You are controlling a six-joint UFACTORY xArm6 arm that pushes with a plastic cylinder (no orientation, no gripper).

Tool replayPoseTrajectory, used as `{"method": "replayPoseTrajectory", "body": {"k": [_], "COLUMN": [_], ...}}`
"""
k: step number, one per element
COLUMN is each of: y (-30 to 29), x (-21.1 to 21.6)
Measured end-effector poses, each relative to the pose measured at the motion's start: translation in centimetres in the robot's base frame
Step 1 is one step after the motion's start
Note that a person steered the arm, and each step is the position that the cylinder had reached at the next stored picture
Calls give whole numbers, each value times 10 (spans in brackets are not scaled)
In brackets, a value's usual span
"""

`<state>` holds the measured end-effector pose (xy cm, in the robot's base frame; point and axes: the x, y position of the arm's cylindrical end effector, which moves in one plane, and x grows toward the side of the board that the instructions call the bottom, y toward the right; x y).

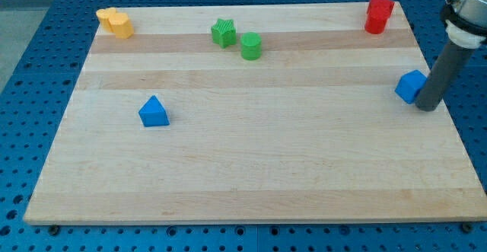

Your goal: Place the blue cube at the right center of the board

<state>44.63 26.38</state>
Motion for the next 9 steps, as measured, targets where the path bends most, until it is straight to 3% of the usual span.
{"method": "replayPoseTrajectory", "body": {"k": [2, 4, 6, 7, 9], "y": [0, -7, -100, -145, -161], "x": [-9, 26, 19, -6, -87]}}
